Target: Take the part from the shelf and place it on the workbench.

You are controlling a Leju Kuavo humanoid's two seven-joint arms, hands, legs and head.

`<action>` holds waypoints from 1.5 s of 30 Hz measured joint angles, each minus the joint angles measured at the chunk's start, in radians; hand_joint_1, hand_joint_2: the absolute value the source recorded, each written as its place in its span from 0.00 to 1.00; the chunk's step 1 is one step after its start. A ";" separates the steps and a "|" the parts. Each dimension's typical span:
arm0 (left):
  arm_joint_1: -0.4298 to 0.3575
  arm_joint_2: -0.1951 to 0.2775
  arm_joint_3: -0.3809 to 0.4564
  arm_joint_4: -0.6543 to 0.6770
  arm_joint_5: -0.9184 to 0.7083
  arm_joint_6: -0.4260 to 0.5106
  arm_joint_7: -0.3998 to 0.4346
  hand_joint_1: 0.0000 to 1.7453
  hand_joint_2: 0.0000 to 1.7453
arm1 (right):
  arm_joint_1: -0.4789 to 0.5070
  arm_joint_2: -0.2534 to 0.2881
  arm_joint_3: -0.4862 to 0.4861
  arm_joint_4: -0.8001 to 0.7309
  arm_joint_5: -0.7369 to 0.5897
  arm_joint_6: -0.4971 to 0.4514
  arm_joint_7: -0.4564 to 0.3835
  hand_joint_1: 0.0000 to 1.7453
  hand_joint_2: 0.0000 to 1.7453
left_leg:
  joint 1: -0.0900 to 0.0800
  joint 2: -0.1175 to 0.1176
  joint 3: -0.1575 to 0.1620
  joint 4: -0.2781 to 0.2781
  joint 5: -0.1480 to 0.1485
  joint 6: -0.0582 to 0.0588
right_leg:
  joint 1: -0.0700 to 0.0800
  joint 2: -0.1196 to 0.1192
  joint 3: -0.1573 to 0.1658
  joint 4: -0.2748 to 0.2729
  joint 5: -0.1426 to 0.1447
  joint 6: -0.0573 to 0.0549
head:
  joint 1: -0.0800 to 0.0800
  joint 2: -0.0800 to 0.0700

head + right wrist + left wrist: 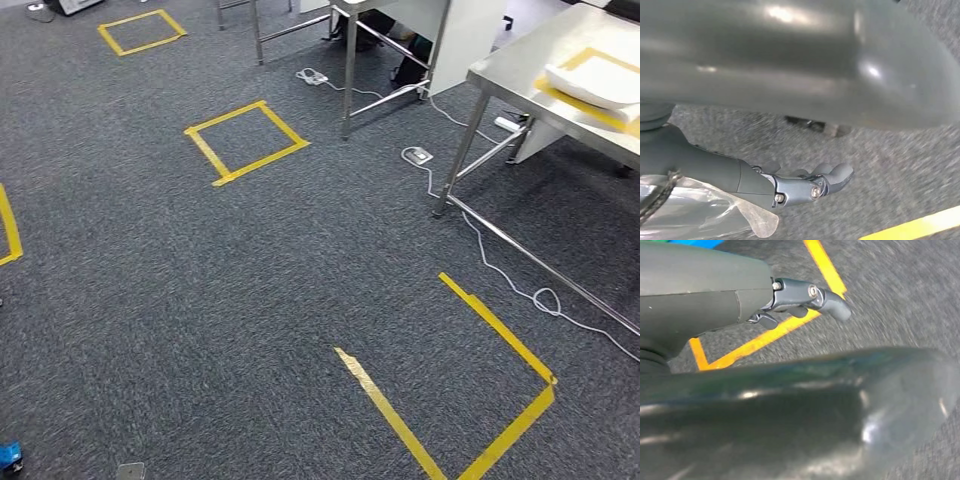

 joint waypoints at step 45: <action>-0.001 -0.004 0.000 0.000 -0.024 0.005 0.002 0.00 0.00 | 0.007 -0.011 0.000 0.001 0.013 0.008 -0.002 0.00 0.00 | 0.002 -0.144 -0.037 0.029 -0.001 -0.034 | -0.011 0.109 -0.001 -0.047 0.055 -0.023 | 0.000 0.000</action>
